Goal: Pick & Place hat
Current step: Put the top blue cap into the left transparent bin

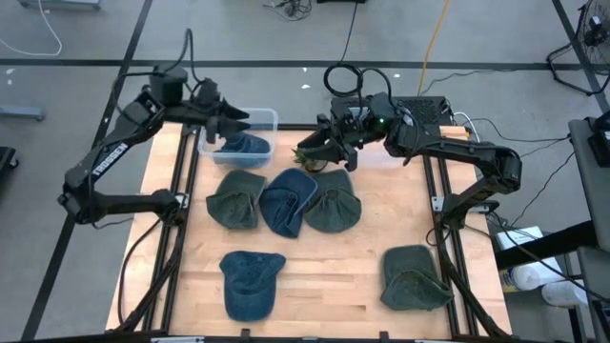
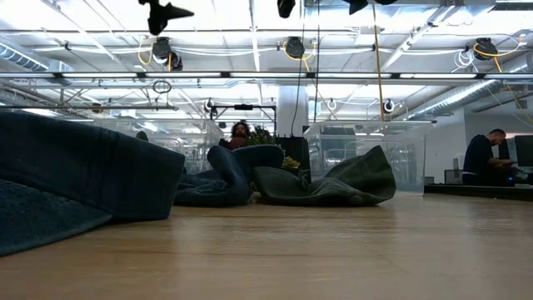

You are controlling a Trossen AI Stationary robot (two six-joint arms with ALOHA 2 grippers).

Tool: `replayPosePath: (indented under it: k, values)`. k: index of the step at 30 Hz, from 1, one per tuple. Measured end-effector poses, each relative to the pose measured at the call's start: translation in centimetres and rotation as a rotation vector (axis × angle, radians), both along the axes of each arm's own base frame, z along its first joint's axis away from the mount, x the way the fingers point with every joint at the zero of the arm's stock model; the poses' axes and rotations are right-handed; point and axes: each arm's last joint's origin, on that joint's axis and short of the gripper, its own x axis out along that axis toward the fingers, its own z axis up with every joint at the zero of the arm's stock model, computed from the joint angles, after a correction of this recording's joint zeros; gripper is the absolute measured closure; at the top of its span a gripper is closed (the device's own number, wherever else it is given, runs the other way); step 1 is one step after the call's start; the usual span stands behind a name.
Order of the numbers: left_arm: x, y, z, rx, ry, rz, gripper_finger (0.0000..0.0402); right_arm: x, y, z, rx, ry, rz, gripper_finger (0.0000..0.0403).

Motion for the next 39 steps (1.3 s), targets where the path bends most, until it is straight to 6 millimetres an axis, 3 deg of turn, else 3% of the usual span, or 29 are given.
replayPosePath:
  k: [8, 13, 19, 25, 39]
  values:
    - [-1.3, -3.0, 2.4, 0.046, -0.143, -0.077, 0.0117, -0.1, 1.7, 0.5, -0.059, -0.029, -0.015, 0.0156]
    - [-2.2, -4.7, 3.7, 0.056, -0.217, -0.117, 0.0117, -0.6, 3.7, 1.1, -0.204, -0.055, -0.113, 0.013]
    - [-3.2, -6.3, 4.3, 0.031, -0.255, -0.146, 0.0117, -1.4, 5.4, 1.6, -0.41, -0.082, -0.224, 0.0129]
    - [-3.7, -7.3, 4.6, 0.002, -0.272, -0.177, 0.0117, -2.1, 6.5, 2.0, -0.456, -0.06, -0.222, 0.0144]
    - [-3.3, -8.0, 4.3, -0.132, -0.237, -0.225, 0.0117, -2.3, 8.5, -1.6, -0.704, 0.258, -0.203, 0.0151]
